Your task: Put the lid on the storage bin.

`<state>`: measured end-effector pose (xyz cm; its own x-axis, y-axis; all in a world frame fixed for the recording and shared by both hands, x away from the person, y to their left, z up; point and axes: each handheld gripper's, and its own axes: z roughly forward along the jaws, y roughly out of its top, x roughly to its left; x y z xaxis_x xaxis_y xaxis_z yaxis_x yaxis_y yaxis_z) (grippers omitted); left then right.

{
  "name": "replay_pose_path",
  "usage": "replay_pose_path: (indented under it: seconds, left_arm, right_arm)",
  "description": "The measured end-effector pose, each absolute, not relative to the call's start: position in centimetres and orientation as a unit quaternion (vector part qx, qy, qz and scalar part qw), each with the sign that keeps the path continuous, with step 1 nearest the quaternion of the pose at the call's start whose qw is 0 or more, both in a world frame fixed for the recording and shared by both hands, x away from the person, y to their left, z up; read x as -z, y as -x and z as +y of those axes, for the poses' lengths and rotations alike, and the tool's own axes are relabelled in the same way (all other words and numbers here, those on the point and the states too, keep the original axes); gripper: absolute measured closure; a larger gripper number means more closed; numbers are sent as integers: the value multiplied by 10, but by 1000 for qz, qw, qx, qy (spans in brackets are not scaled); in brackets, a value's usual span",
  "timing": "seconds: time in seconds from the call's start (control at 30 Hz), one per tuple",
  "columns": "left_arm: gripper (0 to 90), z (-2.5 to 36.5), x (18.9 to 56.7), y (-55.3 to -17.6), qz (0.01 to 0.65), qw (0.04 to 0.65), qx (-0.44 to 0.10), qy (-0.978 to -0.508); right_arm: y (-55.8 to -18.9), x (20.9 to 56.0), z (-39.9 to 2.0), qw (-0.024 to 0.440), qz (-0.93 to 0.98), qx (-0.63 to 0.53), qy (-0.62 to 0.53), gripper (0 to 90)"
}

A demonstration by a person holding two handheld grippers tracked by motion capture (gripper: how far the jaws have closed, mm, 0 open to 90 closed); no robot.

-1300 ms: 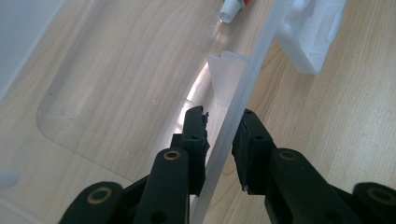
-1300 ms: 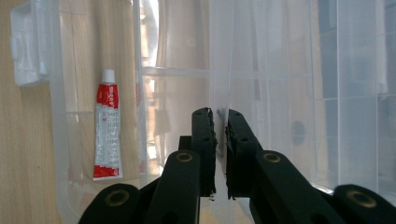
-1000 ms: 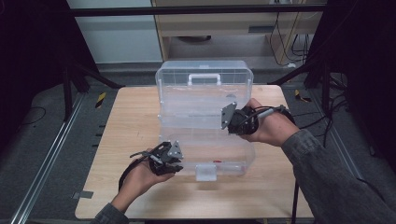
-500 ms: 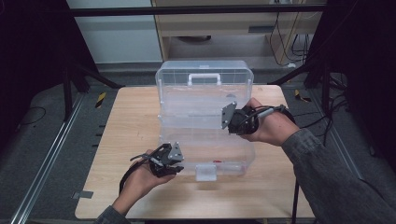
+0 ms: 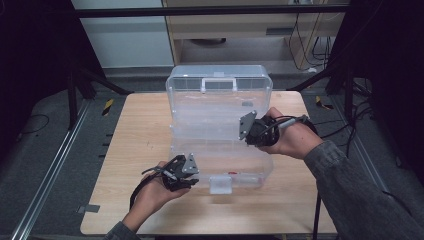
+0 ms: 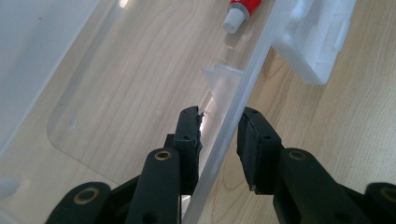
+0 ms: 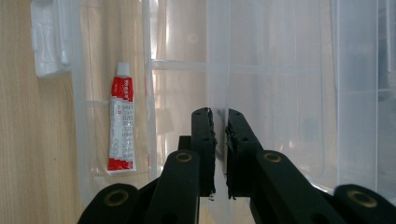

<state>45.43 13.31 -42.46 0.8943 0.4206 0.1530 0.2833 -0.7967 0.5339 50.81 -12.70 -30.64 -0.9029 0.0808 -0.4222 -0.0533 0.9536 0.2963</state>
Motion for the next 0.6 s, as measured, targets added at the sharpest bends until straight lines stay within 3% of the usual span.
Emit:
replay_pose_path:
  seconds: [0.13,0.17,0.37,0.6]
  left_arm:
    - [684,133,423,-453,189,270,-139,-934]
    - [663,134,420,-456,162,264,-154,-938]
    - [470,140,412,-448,202,303,-156,-918]
    - [397,156,391,-436,200,348,-144,-904]
  right_arm:
    - [-506,307,-126,222,964,-149,-7,837]
    - [-506,307,-126,223,964,-147,-5,838]
    - [-502,308,-126,226,962,-152,-5,837]
    - [-501,309,-128,222,962,-159,-5,841]
